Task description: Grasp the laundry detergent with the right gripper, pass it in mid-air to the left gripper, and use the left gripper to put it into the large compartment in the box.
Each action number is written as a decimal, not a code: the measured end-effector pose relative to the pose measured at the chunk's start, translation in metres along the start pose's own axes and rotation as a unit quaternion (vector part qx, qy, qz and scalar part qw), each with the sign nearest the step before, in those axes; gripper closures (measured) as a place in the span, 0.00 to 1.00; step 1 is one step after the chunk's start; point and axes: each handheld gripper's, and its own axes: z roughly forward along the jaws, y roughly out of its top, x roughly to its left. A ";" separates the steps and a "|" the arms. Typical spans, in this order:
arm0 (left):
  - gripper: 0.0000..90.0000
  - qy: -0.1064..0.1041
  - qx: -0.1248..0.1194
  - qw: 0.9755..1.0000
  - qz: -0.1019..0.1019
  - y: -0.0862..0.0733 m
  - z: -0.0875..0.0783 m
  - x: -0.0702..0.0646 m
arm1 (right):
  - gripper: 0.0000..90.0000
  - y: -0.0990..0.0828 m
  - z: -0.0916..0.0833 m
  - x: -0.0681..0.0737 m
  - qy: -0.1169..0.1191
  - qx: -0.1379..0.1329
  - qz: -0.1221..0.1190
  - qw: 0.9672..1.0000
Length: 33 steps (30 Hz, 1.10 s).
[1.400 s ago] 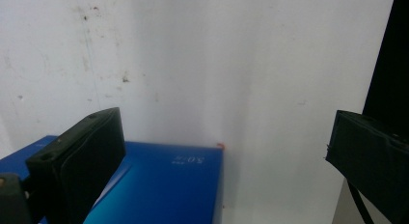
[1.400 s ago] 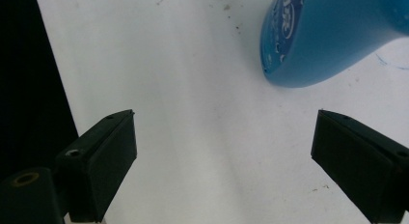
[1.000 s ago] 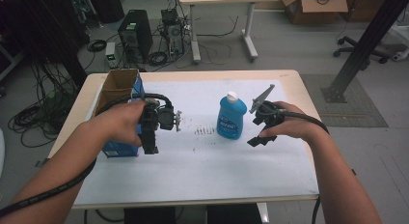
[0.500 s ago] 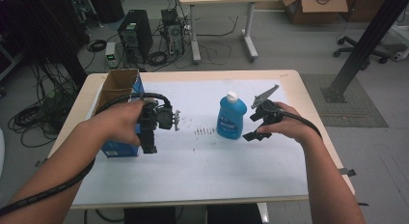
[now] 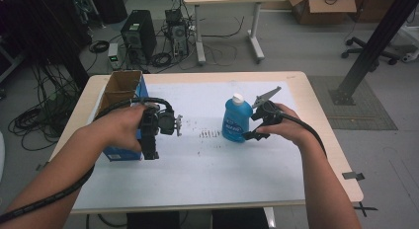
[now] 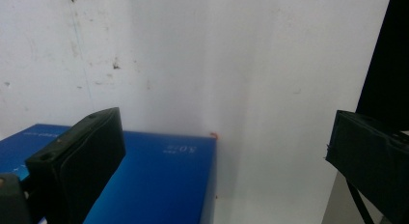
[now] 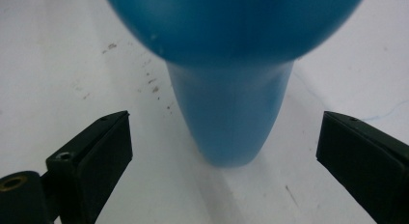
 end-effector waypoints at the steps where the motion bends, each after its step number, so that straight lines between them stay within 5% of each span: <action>1: 0.00 0.002 -0.002 1.000 -0.001 -0.001 0.000 0.000 | 0.06 0.000 0.001 0.000 -0.003 -0.004 0.001 1.000; 12: 0.00 0.002 -0.005 1.000 -0.002 -0.003 0.001 -0.001 | 0.06 -0.001 0.006 0.002 -0.028 -0.067 0.010 0.997; 33: 0.00 0.000 -0.004 1.000 -0.003 -0.006 0.007 0.000 | 0.09 -0.002 0.025 0.007 -0.041 -0.117 0.020 0.992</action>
